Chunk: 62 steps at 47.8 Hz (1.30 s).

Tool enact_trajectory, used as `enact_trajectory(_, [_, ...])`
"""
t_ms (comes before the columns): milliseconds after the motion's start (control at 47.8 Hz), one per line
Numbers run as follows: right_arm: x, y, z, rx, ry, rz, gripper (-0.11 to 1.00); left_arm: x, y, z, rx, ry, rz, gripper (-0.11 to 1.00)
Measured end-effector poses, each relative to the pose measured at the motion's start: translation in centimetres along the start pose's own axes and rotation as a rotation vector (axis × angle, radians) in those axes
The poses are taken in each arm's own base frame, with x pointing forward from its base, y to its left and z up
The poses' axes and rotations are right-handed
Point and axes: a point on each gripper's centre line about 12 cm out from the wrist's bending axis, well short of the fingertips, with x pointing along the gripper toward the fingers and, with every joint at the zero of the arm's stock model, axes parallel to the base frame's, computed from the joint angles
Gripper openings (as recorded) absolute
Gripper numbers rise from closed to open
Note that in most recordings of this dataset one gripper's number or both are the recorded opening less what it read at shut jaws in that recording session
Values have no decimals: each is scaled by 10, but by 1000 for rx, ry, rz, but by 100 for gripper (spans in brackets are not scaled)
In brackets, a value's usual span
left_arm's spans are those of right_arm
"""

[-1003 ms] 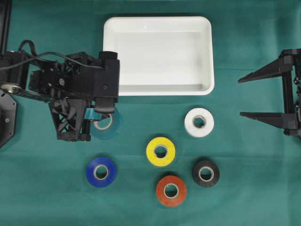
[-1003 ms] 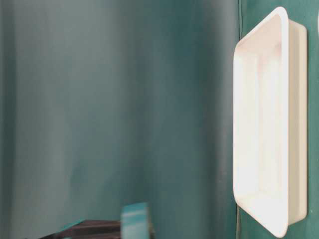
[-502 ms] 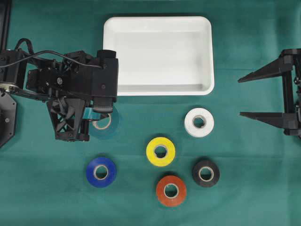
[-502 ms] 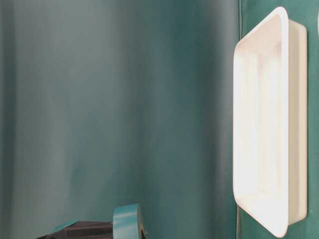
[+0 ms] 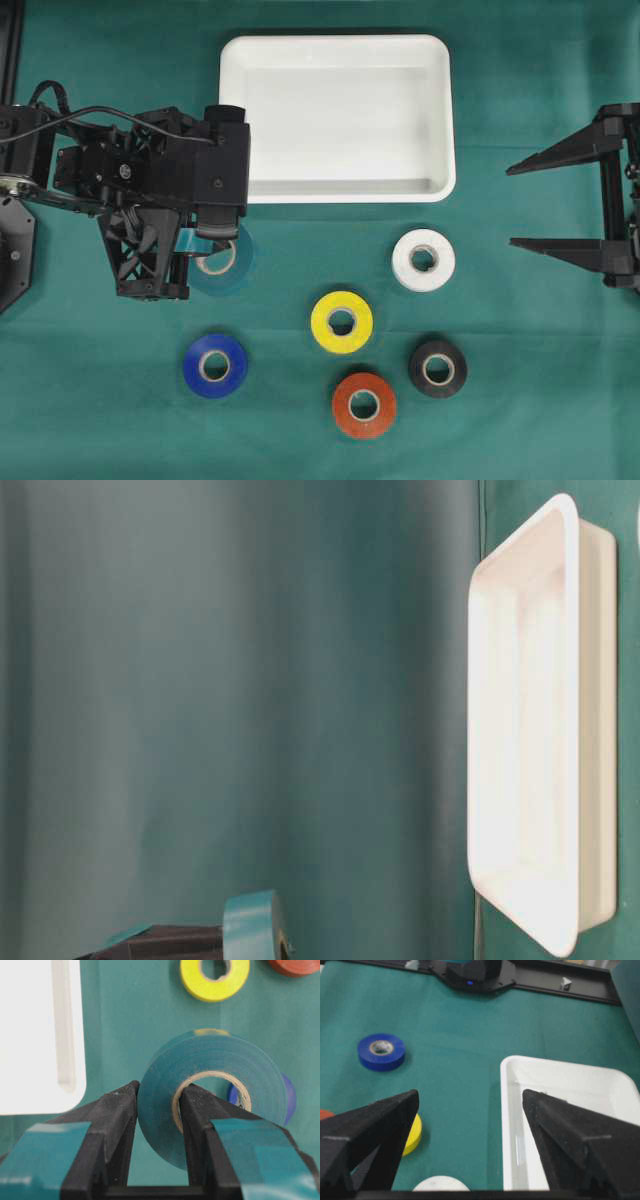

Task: Pick up the tape from a random location and place it into the white case.
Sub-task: 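Lift the teal roll with the left gripper and carry it over the tray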

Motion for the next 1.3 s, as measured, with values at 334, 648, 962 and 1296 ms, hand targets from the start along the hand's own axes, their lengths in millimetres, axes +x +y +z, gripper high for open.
enact_trajectory(334, [0,0,0,0,2,0,90,1,-1,0,1,2,-1,20])
enact_trajectory(648, [0,0,-1,0,6,0,90,1,8,-2,-20,6,14,20])
enact_trajectory(962, [0,0,-1,0,12,0,90,0,56,-7,-137,10,92,20])
enact_trajectory(1296, [0,0,-2,-2,20,0,90,-5,113,-23,-294,24,188,20])
